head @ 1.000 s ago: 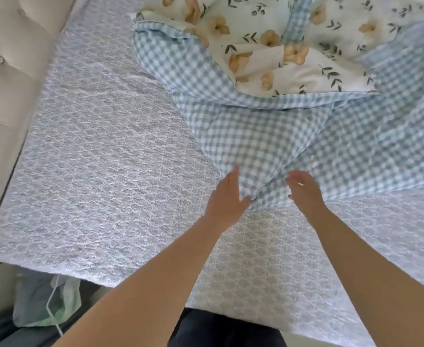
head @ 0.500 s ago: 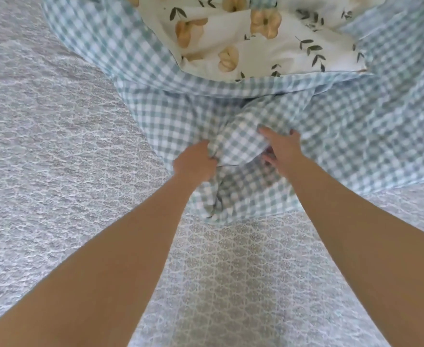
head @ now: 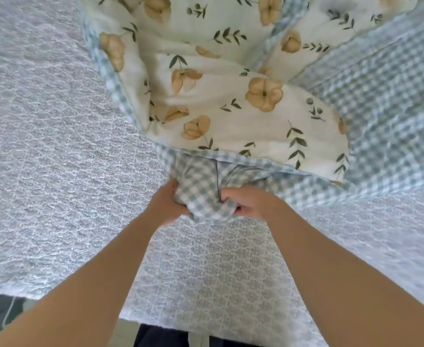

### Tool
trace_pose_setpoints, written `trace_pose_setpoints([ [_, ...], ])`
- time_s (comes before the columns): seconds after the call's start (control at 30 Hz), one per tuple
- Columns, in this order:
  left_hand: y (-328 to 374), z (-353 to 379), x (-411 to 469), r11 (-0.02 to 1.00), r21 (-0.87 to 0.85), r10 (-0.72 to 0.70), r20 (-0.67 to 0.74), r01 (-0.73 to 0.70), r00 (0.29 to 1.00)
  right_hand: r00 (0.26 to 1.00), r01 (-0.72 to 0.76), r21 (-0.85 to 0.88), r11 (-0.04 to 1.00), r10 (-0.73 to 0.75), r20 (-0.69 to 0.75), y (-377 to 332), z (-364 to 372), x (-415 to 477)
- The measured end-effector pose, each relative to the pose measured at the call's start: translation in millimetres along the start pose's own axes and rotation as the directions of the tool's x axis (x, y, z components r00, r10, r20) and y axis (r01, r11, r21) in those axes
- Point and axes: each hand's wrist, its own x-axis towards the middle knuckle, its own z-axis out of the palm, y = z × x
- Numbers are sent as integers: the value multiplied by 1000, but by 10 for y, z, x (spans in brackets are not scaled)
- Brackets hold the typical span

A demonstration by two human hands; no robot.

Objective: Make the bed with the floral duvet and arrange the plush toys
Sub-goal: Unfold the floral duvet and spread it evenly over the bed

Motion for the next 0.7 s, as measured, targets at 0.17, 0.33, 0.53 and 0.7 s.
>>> trace_pose_setpoints([
  [0.17,221,-177,-8,994,-11,107,-9,-107,994,949,94,-77,993,-112,-294,132,337,-20],
  [0.33,621,-136,-115,885,153,464,-382,-441,799,539,250,-388,887,-461,-705,216,390,-270],
  [0.53,751,-264,59,596,705,567,-30,-385,823,218,-132,-726,674,-695,-685,302,-467,-517],
  [0.7,471,-618,287,514,804,462,35,-299,886,403,-389,-826,408,-731,-551,265,-879,-403],
])
